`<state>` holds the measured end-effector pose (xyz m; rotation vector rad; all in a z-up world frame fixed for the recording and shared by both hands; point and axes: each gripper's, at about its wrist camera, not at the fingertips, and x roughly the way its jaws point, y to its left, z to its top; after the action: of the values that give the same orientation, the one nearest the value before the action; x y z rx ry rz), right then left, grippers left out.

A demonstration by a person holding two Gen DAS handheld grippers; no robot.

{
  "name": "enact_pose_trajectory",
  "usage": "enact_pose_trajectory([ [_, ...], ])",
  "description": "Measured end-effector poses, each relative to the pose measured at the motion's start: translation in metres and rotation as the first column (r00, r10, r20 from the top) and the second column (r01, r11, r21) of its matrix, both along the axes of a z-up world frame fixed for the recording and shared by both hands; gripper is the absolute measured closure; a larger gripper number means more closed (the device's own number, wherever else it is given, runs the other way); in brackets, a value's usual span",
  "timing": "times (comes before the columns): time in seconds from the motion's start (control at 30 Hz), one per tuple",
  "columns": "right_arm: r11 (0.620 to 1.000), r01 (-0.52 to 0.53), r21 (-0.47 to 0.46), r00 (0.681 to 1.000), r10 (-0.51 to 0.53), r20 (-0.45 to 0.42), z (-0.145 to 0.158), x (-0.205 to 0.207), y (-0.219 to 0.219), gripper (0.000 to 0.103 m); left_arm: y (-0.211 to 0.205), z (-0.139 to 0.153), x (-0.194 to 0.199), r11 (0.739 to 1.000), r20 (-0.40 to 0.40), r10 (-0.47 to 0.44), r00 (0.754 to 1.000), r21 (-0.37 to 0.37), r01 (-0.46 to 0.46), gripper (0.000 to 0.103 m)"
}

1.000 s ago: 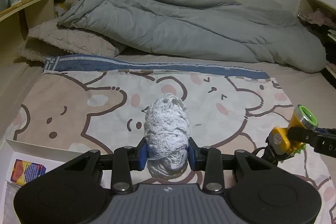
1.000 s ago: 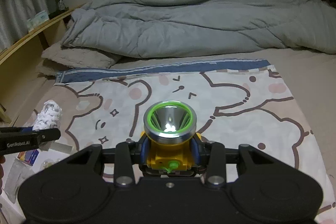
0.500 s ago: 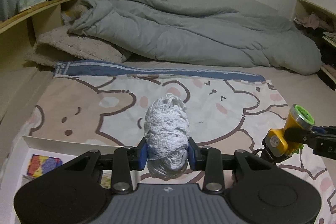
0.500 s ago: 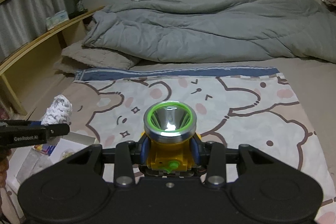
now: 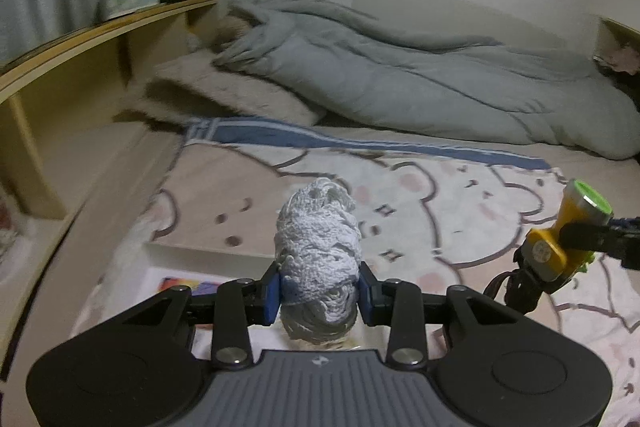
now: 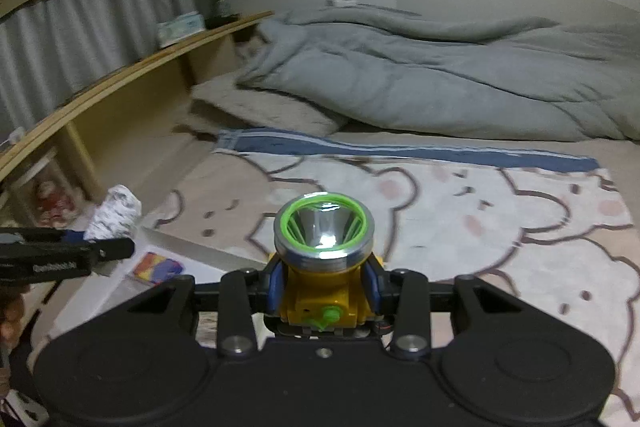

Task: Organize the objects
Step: 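Carry the headlamp with the right tool while the left tool carries the tissue ball to the white box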

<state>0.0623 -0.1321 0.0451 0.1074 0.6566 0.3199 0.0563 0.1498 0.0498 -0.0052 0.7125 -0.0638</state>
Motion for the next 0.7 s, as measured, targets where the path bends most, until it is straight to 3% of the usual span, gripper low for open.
enact_pose_trajectory([
  [0.4, 0.987, -0.155, 0.03, 0.988, 0.155, -0.012, -0.002, 0.013, 0.097, 0.063, 0.083, -0.021, -0.027, 0.995, -0.041, 0.102, 0.994, 0.0, -0.102, 0.064],
  [0.7, 0.971, -0.234, 0.052, 0.966, 0.239, -0.103, -0.031, 0.038, 0.156, 0.063, 0.108, -0.072, -0.03, 0.996, -0.162, 0.089, 0.983, 0.019, -0.087, 0.064],
])
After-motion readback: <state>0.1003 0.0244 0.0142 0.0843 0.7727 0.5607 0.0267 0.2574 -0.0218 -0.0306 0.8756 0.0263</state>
